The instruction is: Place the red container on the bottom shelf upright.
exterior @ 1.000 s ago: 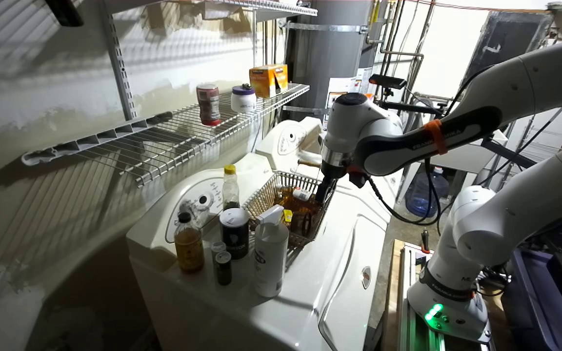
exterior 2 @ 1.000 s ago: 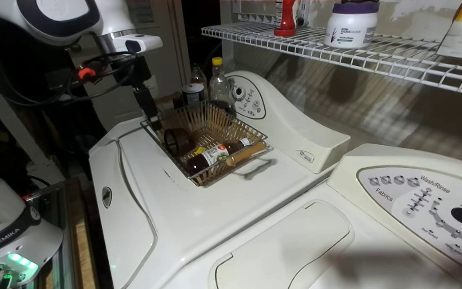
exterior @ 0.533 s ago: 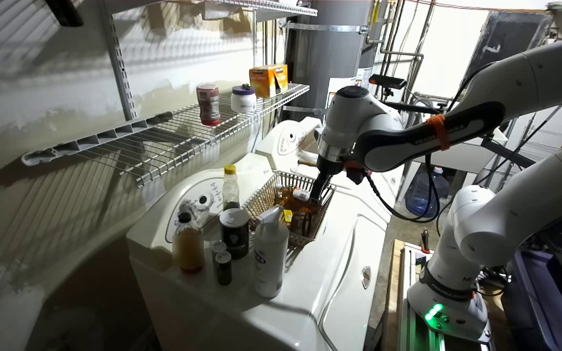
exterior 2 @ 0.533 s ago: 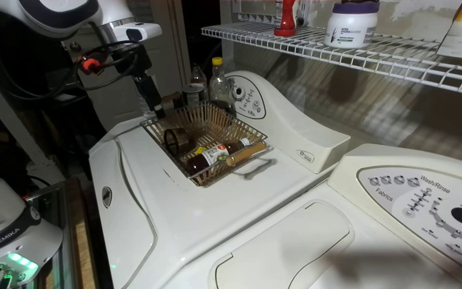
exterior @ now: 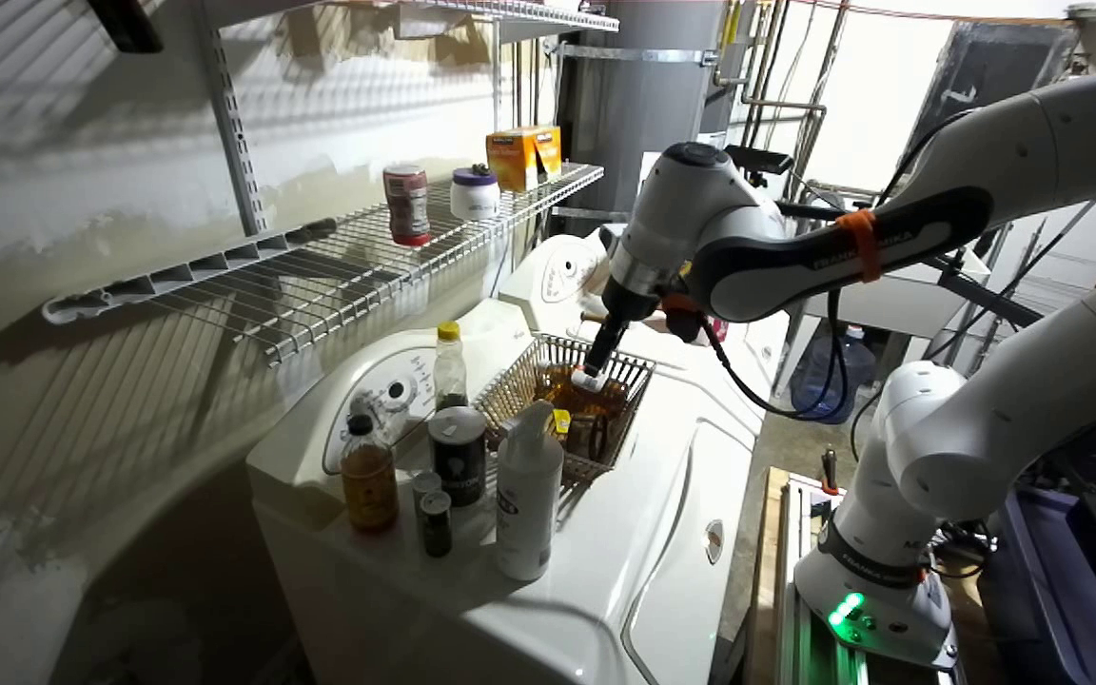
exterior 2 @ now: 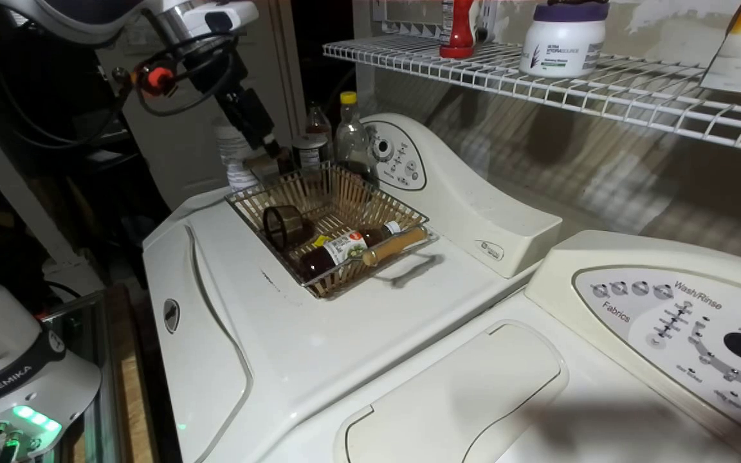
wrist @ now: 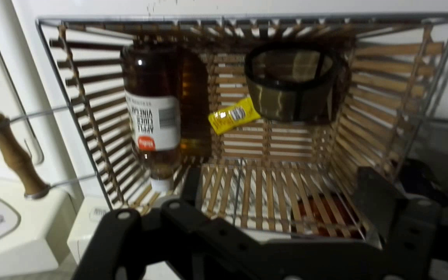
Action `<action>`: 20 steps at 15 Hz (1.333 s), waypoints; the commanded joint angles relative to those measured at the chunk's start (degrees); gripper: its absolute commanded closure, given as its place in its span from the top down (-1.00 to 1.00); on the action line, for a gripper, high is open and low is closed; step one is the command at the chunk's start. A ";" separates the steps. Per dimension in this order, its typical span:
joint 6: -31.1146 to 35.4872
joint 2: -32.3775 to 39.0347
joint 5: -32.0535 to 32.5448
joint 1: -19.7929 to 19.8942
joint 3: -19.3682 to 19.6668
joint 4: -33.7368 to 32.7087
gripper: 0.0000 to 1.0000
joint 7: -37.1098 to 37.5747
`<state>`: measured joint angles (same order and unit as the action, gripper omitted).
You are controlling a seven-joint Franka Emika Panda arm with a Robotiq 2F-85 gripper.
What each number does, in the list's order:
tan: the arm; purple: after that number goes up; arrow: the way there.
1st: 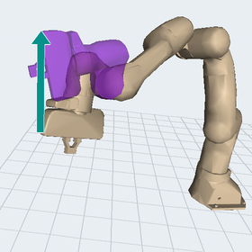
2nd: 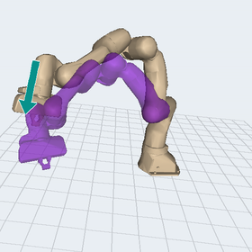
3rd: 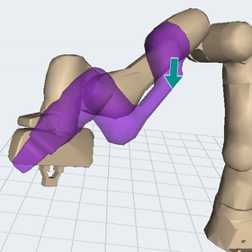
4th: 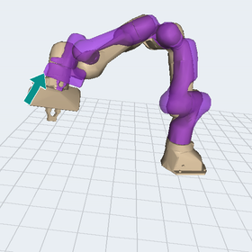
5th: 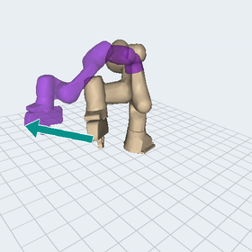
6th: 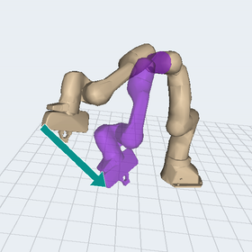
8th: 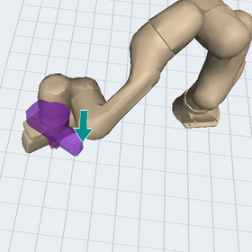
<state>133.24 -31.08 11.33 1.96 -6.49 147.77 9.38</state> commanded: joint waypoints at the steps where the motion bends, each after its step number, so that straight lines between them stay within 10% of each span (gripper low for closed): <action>1: 2.66 3.87 -0.74 -1.50 1.11 -8.41 1.00 -4.09; 14: 7.87 25.58 2.69 -1.28 0.54 -38.99 1.00 -2.15; 20: 8.35 22.61 0.53 -2.20 1.37 -34.15 1.00 -3.74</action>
<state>141.75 -8.50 11.82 0.40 -5.75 113.76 5.68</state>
